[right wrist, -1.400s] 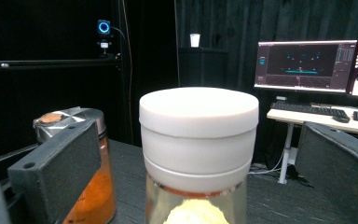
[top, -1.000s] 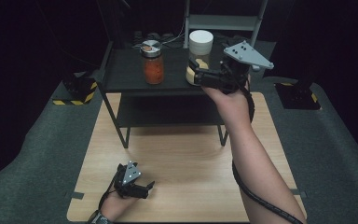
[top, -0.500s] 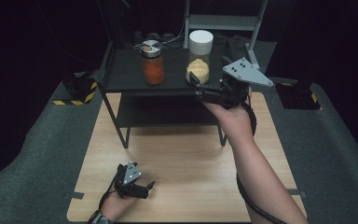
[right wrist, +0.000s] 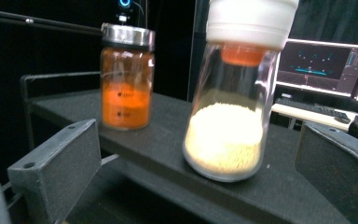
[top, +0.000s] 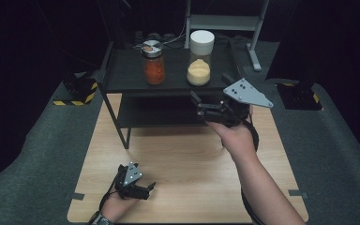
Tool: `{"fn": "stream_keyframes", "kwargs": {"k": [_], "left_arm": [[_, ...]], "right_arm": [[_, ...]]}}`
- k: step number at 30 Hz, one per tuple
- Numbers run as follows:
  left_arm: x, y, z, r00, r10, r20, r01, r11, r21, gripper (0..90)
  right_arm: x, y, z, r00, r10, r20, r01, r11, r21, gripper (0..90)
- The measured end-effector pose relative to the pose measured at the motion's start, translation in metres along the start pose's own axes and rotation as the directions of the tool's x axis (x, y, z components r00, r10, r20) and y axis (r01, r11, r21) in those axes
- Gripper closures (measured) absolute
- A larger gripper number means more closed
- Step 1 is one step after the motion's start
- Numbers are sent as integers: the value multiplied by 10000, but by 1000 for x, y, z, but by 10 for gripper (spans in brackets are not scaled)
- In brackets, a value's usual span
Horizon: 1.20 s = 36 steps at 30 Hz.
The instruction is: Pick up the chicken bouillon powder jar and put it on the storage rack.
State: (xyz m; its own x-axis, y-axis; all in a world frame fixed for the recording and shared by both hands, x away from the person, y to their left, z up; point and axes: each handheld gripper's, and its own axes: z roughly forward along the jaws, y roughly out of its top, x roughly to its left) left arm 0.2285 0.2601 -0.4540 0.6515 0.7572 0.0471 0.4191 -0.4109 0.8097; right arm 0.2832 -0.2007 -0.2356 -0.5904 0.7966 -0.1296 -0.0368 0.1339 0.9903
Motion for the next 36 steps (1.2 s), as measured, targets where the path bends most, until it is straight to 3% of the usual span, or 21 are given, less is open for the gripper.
{"fn": "stream_keyframes", "kwargs": {"k": [23,36], "left_arm": [[-1,1,0,9999,109,6,-109,9999,28,11],[0,0,0,9999,122,28,-122,9999,11,11]], "right_arm": [[6,-48,-28,9995,-102,-303,118,9986,524,0],[9,-108,-50,9994,-226,-275,265,9883,1505,0]]}}
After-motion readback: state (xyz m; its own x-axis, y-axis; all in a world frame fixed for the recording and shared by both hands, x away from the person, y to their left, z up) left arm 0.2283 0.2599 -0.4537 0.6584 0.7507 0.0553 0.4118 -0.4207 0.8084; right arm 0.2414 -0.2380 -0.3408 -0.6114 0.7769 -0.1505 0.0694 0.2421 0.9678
